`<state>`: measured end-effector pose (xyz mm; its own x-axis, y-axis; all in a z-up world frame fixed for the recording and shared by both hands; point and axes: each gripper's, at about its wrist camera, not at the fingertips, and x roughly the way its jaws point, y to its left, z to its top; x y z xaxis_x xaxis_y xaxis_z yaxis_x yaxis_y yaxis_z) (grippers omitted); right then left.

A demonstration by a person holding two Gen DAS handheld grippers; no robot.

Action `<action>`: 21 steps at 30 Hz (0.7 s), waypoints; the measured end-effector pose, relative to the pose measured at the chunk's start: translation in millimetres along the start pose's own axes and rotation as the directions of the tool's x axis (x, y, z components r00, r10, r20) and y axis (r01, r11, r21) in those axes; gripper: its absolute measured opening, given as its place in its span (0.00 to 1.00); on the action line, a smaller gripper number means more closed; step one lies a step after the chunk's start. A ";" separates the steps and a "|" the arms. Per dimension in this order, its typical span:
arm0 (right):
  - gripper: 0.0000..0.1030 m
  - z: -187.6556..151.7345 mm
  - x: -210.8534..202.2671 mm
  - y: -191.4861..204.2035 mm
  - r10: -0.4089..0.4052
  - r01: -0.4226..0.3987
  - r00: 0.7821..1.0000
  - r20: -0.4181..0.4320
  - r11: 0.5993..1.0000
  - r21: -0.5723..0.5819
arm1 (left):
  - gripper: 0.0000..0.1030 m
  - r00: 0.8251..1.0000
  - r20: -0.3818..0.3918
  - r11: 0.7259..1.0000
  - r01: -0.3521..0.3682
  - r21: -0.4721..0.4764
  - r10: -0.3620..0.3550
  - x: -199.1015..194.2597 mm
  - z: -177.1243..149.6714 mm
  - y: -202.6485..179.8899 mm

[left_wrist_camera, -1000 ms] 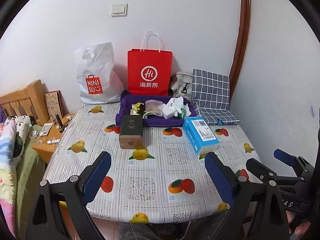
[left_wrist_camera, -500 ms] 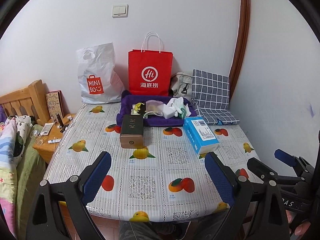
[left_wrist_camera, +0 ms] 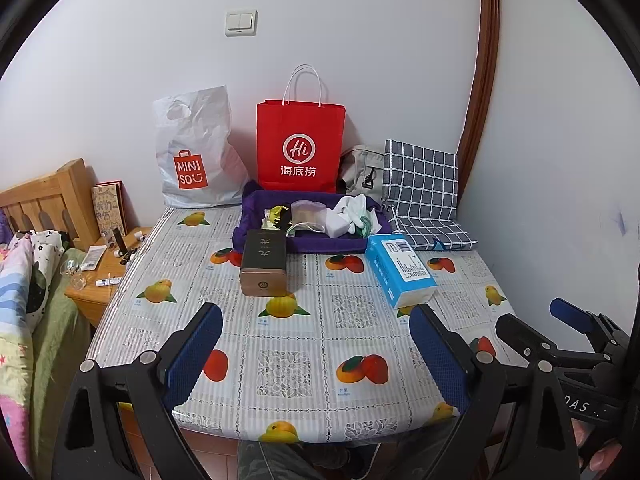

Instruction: Organize soft objects

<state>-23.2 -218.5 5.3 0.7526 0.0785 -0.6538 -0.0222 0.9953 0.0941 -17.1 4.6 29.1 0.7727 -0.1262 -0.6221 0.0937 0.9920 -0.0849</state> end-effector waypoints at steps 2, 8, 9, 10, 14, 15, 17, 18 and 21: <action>1.00 -0.1 -0.1 0.1 -0.001 0.001 1.000 0.001 1.000 0.001 | 0.92 1.000 0.000 1.000 0.000 -0.001 0.000 -1.3 -0.2 0.0; 1.00 -0.9 -0.7 -0.6 -0.003 0.003 1.000 0.001 1.000 0.001 | 0.92 1.000 0.001 1.000 0.000 -0.001 0.000 -1.5 -0.4 0.3; 1.00 -0.9 -0.7 -0.8 -0.002 0.002 1.000 0.001 1.000 0.000 | 0.92 1.000 0.000 1.000 0.001 -0.001 -0.001 -0.3 -0.1 0.3; 1.00 -1.0 -0.7 -0.5 -0.003 0.003 1.000 0.001 1.000 0.000 | 0.92 1.000 0.000 1.000 0.000 -0.001 0.000 -0.3 -0.2 0.2; 1.00 -0.9 -0.7 -0.8 -0.002 0.002 1.000 0.001 1.000 0.000 | 0.92 1.000 0.001 1.000 0.000 -0.001 0.000 -0.8 -0.4 0.2; 1.00 -0.8 -0.7 -0.8 -0.002 0.002 1.000 0.002 1.000 -0.001 | 0.92 1.000 0.000 1.000 -0.001 -0.002 0.001 -0.2 -0.3 0.0; 1.00 -0.7 -0.7 -0.9 -0.002 0.002 1.000 0.002 1.000 -0.001 | 0.92 1.000 0.000 1.000 -0.001 -0.002 0.001 -0.8 -0.2 0.0; 1.00 -0.9 -0.8 -1.2 -0.002 0.002 1.000 0.002 1.000 0.000 | 0.92 1.000 0.000 1.000 0.000 -0.002 0.000 -1.6 0.0 -0.2; 1.00 -0.8 -1.7 -0.7 -0.003 0.003 1.000 0.004 1.000 0.001 | 0.92 1.000 0.001 1.000 0.001 -0.002 -0.001 -0.9 0.1 -0.1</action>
<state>-24.9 -219.3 5.7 0.7552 0.0750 -0.6512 -0.0187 0.9955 0.0929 -17.7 4.6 29.7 0.7733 -0.1270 -0.6212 0.0931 0.9919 -0.0869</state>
